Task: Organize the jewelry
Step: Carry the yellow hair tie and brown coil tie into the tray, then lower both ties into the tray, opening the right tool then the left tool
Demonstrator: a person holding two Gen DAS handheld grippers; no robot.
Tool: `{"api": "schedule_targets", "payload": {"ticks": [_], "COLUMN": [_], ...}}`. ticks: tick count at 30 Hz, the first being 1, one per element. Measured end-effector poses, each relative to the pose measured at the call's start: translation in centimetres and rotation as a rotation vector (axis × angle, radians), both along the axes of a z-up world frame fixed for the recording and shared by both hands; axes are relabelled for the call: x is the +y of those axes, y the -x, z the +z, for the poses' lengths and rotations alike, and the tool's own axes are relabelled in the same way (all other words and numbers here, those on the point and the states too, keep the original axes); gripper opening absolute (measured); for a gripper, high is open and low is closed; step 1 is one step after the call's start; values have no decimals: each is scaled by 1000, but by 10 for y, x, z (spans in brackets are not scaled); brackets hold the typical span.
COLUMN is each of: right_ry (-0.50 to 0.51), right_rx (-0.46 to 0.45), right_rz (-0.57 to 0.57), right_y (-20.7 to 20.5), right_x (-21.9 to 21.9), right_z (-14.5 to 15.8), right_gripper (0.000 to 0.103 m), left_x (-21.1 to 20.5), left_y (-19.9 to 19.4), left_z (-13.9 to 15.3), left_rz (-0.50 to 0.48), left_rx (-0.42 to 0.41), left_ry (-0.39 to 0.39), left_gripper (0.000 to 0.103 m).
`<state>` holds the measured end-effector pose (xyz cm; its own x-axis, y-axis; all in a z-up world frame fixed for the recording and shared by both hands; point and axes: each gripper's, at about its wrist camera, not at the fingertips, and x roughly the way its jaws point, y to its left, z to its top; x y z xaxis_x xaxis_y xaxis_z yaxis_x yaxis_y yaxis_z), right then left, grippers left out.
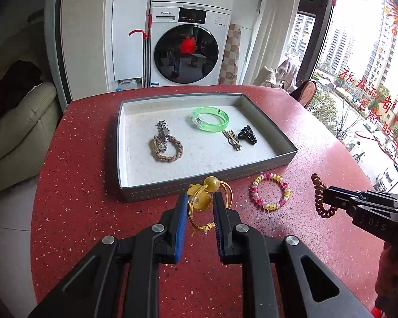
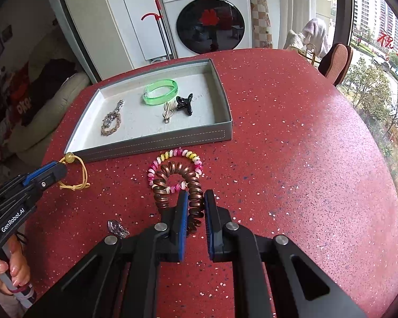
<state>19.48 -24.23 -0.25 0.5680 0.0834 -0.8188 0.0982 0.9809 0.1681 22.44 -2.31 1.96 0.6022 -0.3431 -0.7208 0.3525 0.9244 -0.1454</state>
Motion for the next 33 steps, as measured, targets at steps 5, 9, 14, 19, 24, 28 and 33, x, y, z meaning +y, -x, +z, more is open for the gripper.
{"api": "schedule_targets", "payload": {"ticks": [5, 9, 14, 19, 24, 28, 33], "right_ry": [6, 23, 24, 39, 48, 34, 17], "right_rx": [-21, -35, -45, -44, -32, -9, 19], "right_rz": [22, 39, 60, 78, 89, 84, 80], "right_y": [-13, -29, -53, -79, -105, -125, -141], "right_x": [7, 12, 18, 26, 31, 32, 34], "right_z": [12, 21, 28, 27, 20, 7, -10], "right_gripper": [13, 13, 13, 13, 13, 13, 13], "left_x": [4, 8, 9, 8, 2, -3, -7], "left_y": [-15, -32, -53, -73, -92, -105, -118], "left_z": [9, 13, 11, 3, -6, -11, -21], "left_rz": [15, 33, 48, 62, 79, 85, 84], "left_rx": [-27, -34, -35, -15, -2, 1, 13], "left_ry": [6, 11, 6, -1, -10, -23, -41], "left_gripper": [37, 37, 37, 37, 37, 37, 37]}}
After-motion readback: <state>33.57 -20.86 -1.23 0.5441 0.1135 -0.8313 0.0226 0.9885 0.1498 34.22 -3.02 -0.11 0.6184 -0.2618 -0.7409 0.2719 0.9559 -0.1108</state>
